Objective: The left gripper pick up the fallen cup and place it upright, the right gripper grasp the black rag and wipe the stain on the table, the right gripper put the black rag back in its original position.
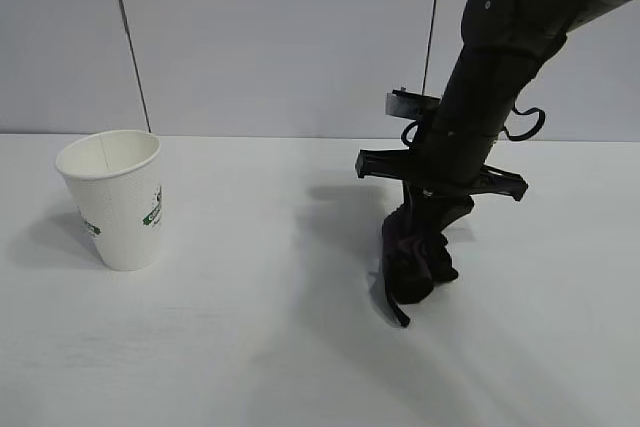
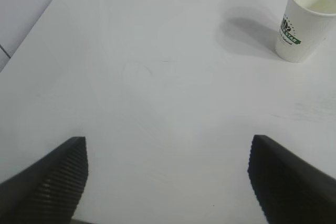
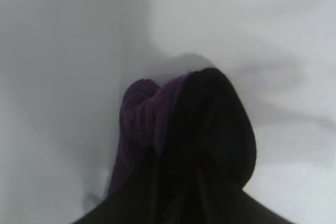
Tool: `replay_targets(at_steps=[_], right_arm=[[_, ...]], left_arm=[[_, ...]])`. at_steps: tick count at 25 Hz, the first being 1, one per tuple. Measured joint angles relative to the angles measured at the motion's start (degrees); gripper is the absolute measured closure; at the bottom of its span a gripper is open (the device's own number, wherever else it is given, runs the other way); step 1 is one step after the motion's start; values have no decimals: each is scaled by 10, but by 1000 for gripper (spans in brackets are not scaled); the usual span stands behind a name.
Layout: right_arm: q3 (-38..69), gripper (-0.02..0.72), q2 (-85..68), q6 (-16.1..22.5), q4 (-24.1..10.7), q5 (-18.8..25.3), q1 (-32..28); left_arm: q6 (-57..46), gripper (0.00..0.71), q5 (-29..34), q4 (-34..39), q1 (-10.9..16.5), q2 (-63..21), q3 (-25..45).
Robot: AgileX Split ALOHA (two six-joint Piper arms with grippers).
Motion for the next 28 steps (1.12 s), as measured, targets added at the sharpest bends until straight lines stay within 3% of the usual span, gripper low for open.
replay_targets(at_steps=[4,6,11,13,22,28], right_arm=[[0,630,0,-1,8,3,0],[0,582,0,-4,10,3,0],[2,178,-2,-11,25,7,2],[2,116,-5,-11,27,8,3],[7,81,-34,-9,39,10,3],[7,81,-139,-9,41,47,3]], left_arm=[[0,110,0,0,0,0,0],[0,110,0,0,0,0,0],[0,110,0,0,0,0,0],[0,110,0,0,0,0,0],[0,110,0,0,0,0,0],[0,110,0,0,0,0,0]])
